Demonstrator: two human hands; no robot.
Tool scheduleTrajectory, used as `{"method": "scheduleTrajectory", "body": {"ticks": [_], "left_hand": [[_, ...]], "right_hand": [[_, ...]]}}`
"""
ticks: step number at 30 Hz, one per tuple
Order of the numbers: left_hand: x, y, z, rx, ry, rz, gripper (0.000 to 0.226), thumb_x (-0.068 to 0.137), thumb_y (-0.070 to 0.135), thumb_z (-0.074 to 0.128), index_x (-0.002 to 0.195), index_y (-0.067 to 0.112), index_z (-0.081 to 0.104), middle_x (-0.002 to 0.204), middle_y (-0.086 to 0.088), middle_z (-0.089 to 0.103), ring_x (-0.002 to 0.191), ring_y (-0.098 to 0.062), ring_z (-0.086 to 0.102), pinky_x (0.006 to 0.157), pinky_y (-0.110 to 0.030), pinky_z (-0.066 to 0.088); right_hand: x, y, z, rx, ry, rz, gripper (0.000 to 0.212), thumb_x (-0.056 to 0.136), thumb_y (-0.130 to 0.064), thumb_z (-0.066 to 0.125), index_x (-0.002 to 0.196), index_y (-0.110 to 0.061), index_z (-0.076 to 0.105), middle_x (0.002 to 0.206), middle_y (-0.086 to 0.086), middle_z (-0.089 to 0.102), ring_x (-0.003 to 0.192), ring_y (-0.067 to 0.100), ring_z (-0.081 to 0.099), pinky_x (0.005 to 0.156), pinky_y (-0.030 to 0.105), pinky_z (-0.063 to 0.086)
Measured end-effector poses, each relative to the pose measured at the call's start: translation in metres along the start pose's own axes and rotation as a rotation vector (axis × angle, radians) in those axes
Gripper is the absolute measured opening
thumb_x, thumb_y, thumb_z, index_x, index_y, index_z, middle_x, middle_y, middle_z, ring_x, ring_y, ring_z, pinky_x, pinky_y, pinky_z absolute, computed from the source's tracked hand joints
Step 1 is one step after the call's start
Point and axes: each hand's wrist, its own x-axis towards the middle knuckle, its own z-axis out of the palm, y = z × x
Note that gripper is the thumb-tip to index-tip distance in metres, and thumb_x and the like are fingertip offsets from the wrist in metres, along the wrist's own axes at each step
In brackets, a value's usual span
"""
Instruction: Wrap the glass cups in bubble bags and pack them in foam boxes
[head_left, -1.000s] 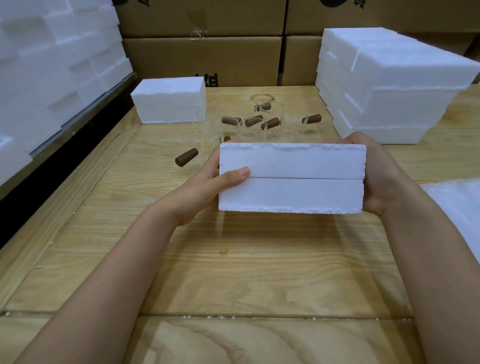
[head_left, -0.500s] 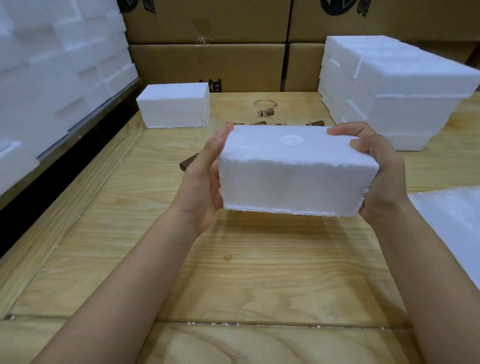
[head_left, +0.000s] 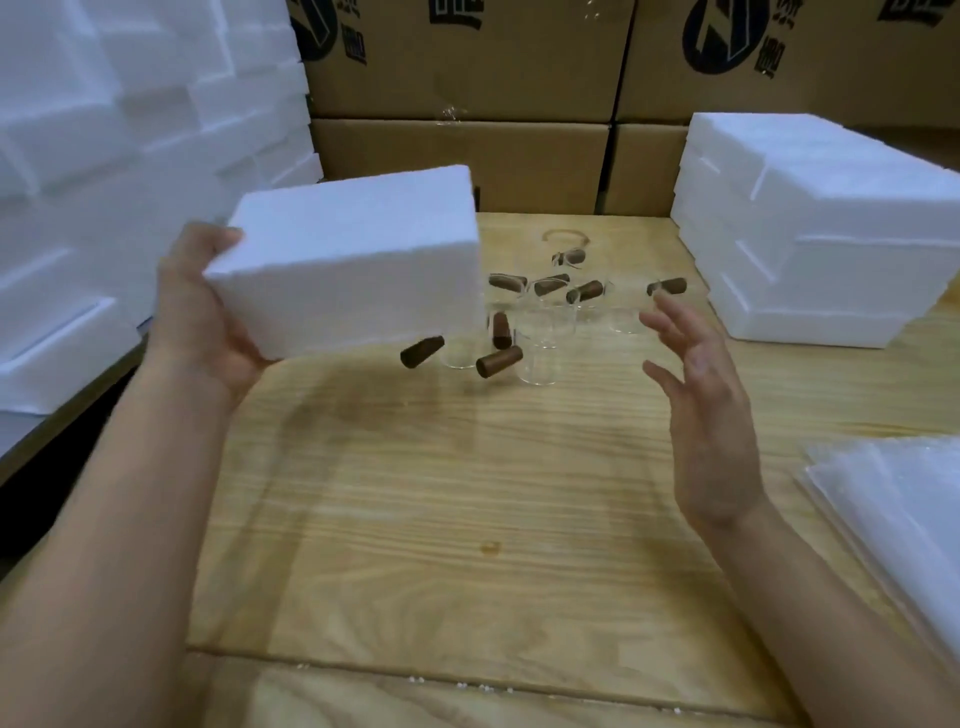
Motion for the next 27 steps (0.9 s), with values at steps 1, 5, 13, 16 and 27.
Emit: {"method": "scheduleTrajectory", "body": {"ticks": [1,5,13,16,27], "left_hand": [[0.009,0.004,-0.011,0.010,0.035,0.009,0.030,0.082,0.033,0.046,0.094,0.022,0.072,0.082,0.003,0.071,0.072,-0.017,0.069,0.070,-0.034,0.056],[0.045,0.006,-0.044,0.120,0.168,-0.004,0.045,0.082,0.033,0.048,0.123,0.020,0.059,0.097,0.001,0.069,0.082,-0.018,0.067,0.069,-0.035,0.056],[0.099,-0.016,-0.069,0.265,0.192,-0.109,0.034,0.075,0.037,0.055,0.103,0.021,0.063,0.093,-0.003,0.069,0.085,-0.023,0.064,0.082,-0.041,0.052],[0.113,-0.017,-0.070,0.263,0.170,-0.102,0.029,0.075,0.036,0.057,0.098,0.021,0.065,0.084,-0.001,0.072,0.080,-0.020,0.067,0.079,-0.037,0.053],[0.117,-0.035,-0.064,0.683,0.387,0.477,0.044,0.091,0.049,0.045,0.125,0.021,0.054,0.124,0.000,0.058,0.110,-0.016,0.053,0.089,-0.028,0.041]], "right_hand": [[-0.004,0.004,0.004,-0.008,-0.007,-0.011,0.044,0.086,-0.049,0.040,0.126,-0.036,0.052,0.129,-0.011,0.055,0.129,0.009,0.044,0.110,0.047,0.032],[-0.018,0.020,0.019,-0.102,-0.015,-0.104,0.040,0.086,-0.038,0.042,0.117,-0.020,0.060,0.117,-0.003,0.062,0.117,0.020,0.053,0.099,0.039,0.041],[-0.019,0.031,0.023,-0.153,-0.090,-0.118,0.031,0.086,-0.033,0.045,0.105,-0.019,0.065,0.097,-0.005,0.066,0.101,0.021,0.058,0.091,0.026,0.041],[-0.018,0.033,0.021,-0.112,-0.108,-0.076,0.032,0.085,-0.034,0.045,0.101,-0.016,0.067,0.089,-0.001,0.067,0.095,0.024,0.061,0.088,0.027,0.043],[-0.016,0.035,0.022,-0.046,-0.078,-0.009,0.034,0.087,-0.033,0.043,0.095,-0.011,0.067,0.079,0.005,0.066,0.085,0.017,0.062,0.082,0.017,0.044]]}}
